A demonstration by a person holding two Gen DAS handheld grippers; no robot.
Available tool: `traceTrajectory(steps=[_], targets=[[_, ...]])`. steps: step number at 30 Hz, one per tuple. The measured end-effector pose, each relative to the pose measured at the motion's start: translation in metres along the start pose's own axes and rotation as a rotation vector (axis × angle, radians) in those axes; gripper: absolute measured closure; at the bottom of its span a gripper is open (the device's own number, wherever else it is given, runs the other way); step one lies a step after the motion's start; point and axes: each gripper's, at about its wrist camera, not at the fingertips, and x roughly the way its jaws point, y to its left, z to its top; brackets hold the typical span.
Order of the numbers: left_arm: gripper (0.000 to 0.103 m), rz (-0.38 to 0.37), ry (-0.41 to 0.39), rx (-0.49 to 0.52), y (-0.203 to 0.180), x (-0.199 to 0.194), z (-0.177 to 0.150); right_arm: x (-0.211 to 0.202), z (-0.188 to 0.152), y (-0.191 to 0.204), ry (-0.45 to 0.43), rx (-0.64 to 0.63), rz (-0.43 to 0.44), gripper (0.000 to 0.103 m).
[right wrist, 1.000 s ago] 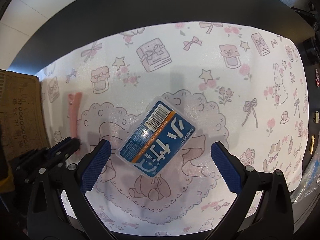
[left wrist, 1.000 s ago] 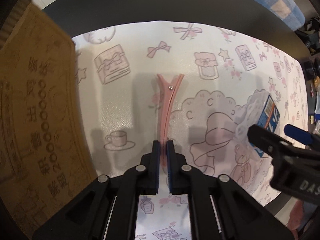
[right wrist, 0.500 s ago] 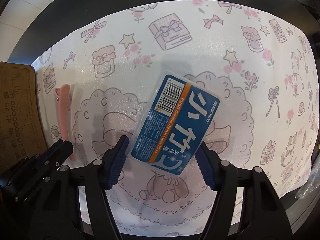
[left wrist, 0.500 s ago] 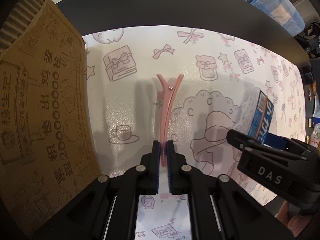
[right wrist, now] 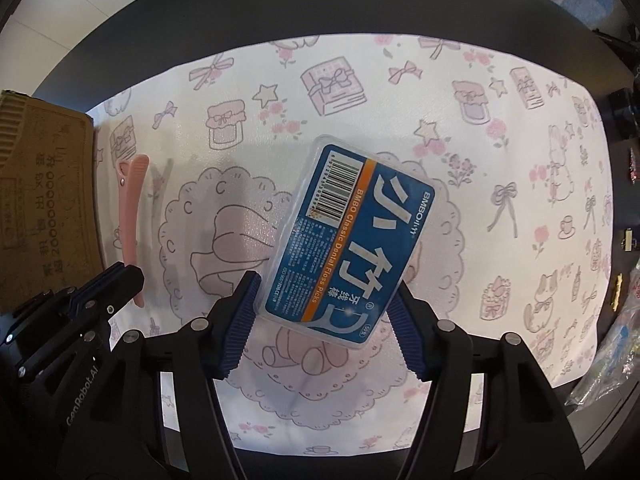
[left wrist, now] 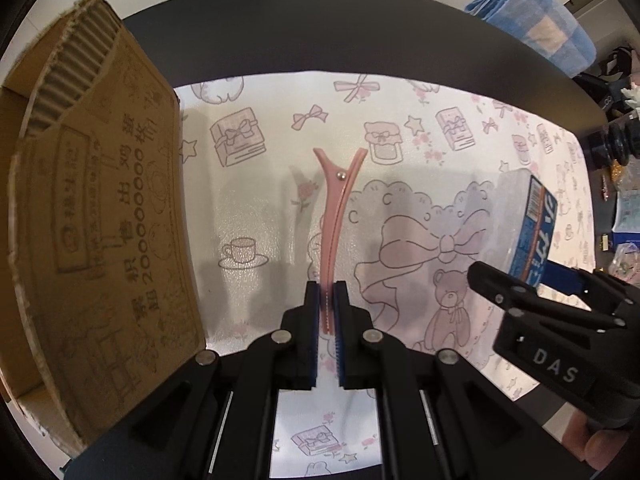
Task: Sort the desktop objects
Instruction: 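Close the right tool on the blue plastic case and lift it, then carry the pink clip into the box and open the left tool while right tool carries the case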
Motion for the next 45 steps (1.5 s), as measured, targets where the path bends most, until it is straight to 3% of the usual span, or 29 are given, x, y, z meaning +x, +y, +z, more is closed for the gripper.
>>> traceTrajectory(steps=[2,6,8,10,12,14,24,30,45], targets=[[0.097,-0.009,-0.010,-0.001,0.024,-0.011,-0.006,-0.013,-0.001,-0.002,-0.015,-0.006,-0.008,0.038],[0.097,-0.033,-0.037,-0.009,0.066,-0.037,0.045,-0.037,-0.004,-0.007,-0.041,-0.005,-0.006,0.038],[0.097,-0.040,-0.052,-0.009,0.059,-0.049,0.045,-0.050,-0.012,-0.010,-0.057,-0.006,-0.006,0.038],[0.097,-0.046,-0.064,-0.009,0.027,-0.044,0.054,-0.061,-0.057,-0.020,-0.073,-0.006,-0.004,0.038],[0.097,-0.042,-0.075,-0.003,0.002,-0.045,0.055,-0.060,-0.079,-0.018,-0.083,-0.004,0.003,0.038],[0.097,-0.041,-0.080,-0.001,-0.010,-0.049,0.053,-0.057,-0.083,-0.020,-0.095,-0.009,0.002,0.038],[0.097,-0.022,-0.100,-0.030,-0.011,-0.124,0.005,-0.124,-0.129,-0.019,-0.151,-0.023,0.003,0.038],[0.097,0.001,-0.117,-0.062,0.013,-0.155,-0.013,-0.148,-0.161,-0.014,-0.144,-0.027,0.013,0.038],[0.096,0.020,-0.154,-0.163,0.068,-0.178,-0.042,-0.178,-0.196,0.022,-0.173,-0.089,0.017,0.038]])
